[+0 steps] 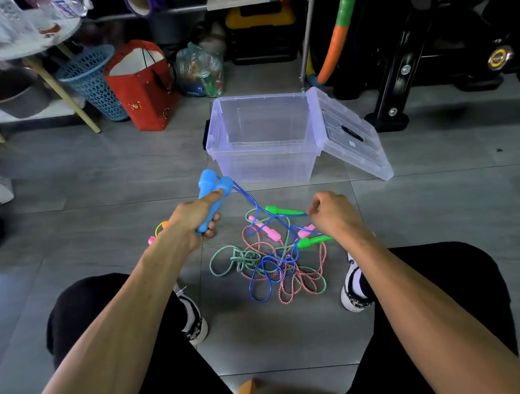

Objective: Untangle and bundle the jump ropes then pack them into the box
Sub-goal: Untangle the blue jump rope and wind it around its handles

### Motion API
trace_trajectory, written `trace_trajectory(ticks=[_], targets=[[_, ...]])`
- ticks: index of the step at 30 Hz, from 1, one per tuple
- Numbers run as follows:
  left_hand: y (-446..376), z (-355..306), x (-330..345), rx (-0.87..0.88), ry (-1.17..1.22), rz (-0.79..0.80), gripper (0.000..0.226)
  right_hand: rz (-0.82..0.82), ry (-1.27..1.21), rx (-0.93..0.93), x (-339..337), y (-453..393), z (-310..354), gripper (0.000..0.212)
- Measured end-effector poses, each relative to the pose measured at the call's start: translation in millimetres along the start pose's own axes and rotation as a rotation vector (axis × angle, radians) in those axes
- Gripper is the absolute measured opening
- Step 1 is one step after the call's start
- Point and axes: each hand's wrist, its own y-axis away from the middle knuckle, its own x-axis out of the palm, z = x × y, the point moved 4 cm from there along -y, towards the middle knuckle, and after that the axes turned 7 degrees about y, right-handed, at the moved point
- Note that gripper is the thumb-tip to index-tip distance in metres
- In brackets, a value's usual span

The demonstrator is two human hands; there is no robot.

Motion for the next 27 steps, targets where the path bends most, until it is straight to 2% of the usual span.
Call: trace_trajectory(ticks=[3, 5, 9, 11, 13, 16, 17, 21, 24, 25, 27], targets=[[7, 0, 8, 0.047, -0.138, 0.050, 0.034, 0.079, 0.175, 0.009, 8, 0, -4, 0.021], [12, -1, 12, 0.085, -0.235, 0.092, 0.029, 0.105, 0.170, -0.004, 11, -1, -3, 0.030], [23, -3, 18, 0.104, -0.362, 0.246, 0.027, 0.151, -0.133, -0.106, 13, -2, 10, 0.063], [30, -4, 20, 0.099, -0.447, 0.340, 0.026, 0.145, -0.302, -0.222, 9, 2, 23, 0.072], [37, -5, 21, 0.081, -0.477, 0.434, 0.024, 0.152, -0.398, -0.342, 6, 6, 35, 0.068], [42, -7, 19, 0.058, -0.423, 0.551, 0.020, 0.179, -0.582, -0.415, 7, 5, 46, 0.026], [43, -8, 17, 0.061, -0.378, 0.570, 0.019, 0.205, -0.673, -0.405, 6, 6, 49, 0.020], [38, -12, 9, 0.044, -0.177, 0.610, 0.026, 0.205, -0.888, -0.338, -8, 9, 54, 0.024], [42, -8, 9, -0.004, -0.283, 0.687, 0.035, 0.247, -0.881, -0.416, -14, 12, 59, 0.061], [44, -5, 10, -0.024, -0.313, 0.720, 0.037, 0.274, -0.866, -0.448, -14, 14, 62, 0.064], [46, -3, 11, -0.049, -0.294, 0.770, 0.041, 0.317, -0.906, -0.464, -15, 15, 69, 0.050]])
